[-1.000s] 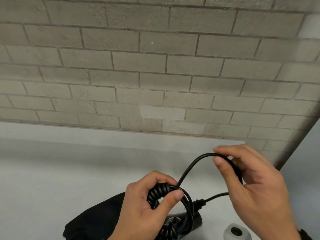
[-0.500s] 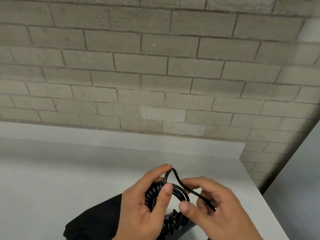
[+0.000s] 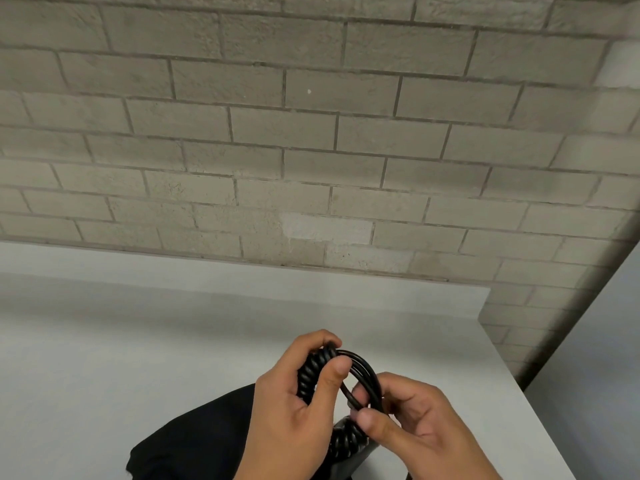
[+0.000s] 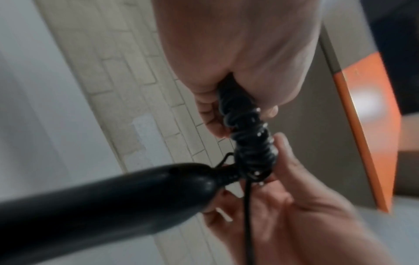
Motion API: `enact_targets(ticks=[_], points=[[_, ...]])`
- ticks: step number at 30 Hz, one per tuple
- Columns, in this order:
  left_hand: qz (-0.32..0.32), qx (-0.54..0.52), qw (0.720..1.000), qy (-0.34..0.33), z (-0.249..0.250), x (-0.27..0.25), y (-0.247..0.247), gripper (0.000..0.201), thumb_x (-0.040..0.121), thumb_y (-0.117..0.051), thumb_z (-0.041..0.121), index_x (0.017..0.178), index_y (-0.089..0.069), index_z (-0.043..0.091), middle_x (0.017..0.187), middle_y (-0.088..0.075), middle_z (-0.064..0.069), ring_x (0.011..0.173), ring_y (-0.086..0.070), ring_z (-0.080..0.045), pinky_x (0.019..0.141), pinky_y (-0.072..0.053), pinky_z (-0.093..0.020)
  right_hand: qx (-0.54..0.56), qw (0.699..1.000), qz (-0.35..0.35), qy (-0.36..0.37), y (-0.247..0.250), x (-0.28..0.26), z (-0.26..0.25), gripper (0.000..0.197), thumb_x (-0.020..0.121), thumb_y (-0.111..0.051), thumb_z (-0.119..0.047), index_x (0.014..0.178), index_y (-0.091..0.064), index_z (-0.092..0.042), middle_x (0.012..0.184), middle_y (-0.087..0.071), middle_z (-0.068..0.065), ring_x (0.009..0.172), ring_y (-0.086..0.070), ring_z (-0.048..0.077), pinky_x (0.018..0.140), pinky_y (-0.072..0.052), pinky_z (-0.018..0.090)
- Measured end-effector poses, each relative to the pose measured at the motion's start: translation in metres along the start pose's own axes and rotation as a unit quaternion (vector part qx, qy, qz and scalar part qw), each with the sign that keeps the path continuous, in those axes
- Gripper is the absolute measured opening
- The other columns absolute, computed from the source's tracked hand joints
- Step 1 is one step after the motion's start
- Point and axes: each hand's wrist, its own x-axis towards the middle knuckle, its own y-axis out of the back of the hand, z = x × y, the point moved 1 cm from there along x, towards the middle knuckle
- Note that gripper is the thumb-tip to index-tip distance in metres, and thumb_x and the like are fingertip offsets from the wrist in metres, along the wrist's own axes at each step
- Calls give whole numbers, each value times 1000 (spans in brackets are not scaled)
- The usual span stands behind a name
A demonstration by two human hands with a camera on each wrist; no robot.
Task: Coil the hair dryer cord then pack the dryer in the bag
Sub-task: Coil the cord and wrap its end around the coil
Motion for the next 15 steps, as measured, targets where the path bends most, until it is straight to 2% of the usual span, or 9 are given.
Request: enact_targets(ticks=[2, 3, 5, 7, 9, 10, 13, 15], points=[[16, -40, 999, 31, 1, 0, -1, 29, 71, -65, 57, 91, -69, 37, 76, -70, 2, 69, -68, -12, 67, -52, -17, -47, 998, 11, 37, -1, 1, 0, 37, 71, -73, -55, 95, -71, -27, 95, -66, -1, 91, -60, 10, 85, -44, 35], [26, -57, 997, 43, 1, 1, -2, 29, 71, -67, 56, 90, -70, 35, 74, -71, -1, 70, -69, -12, 68, -53, -17, -87, 993, 41, 62, -3, 1, 0, 34, 69, -72, -53, 97, -71, -33, 104, -64, -6, 101, -60, 10, 87, -43, 27], [46, -85, 993, 64, 3, 3, -3, 27, 77, -72, 52, 87, -71, 28, 67, -69, -7, 64, -68, -15, 64, -52, -16, -150, 969, 159, 116, -7, 0, 0, 35, 64, -74, -51, 98, -69, -42, 111, -59, -10, 107, -56, 11, 86, -40, 15], [61, -97, 990, 80, 5, 4, -4, 25, 76, -70, 44, 86, -71, 21, 61, -67, -11, 59, -65, -18, 60, -51, -17, -212, 928, 247, 179, -15, -1, -2, 23, 66, -74, -45, 88, -68, -42, 103, -55, -13, 93, -55, 14, 79, -40, 16], [71, -98, 989, 90, 8, 6, -3, 22, 74, -69, 38, 85, -72, 20, 60, -67, -11, 57, -65, -19, 58, -51, -16, -333, 875, 263, 232, -22, -1, 0, 12, 76, -69, -44, 86, -70, -39, 97, -52, -13, 81, -47, 15, 68, -39, 23], [75, -96, 988, 93, 9, 6, -3, 20, 74, -69, 36, 85, -72, 20, 61, -69, -11, 57, -67, -18, 58, -51, -15, -378, 855, 262, 241, -24, 0, 2, 13, 81, -64, -46, 90, -71, -39, 94, -54, -11, 78, -43, 14, 63, -37, 24], [79, -94, 988, 89, 12, 6, -3, 18, 73, -71, 31, 86, -73, 19, 68, -72, -8, 59, -69, -15, 55, -50, -12, -417, 836, 274, 229, -27, 0, 3, 20, 88, -55, -46, 94, -73, -38, 86, -56, -10, 75, -33, 9, 58, -33, 21], [74, -86, 991, 74, 12, 5, -4, 17, 73, -71, 30, 87, -73, 21, 68, -72, -6, 60, -69, -14, 57, -52, -13, -410, 848, 267, 202, -31, -2, 0, 19, 88, -53, -45, 89, -70, -38, 86, -54, -15, 73, -35, 7, 55, -32, 17]])
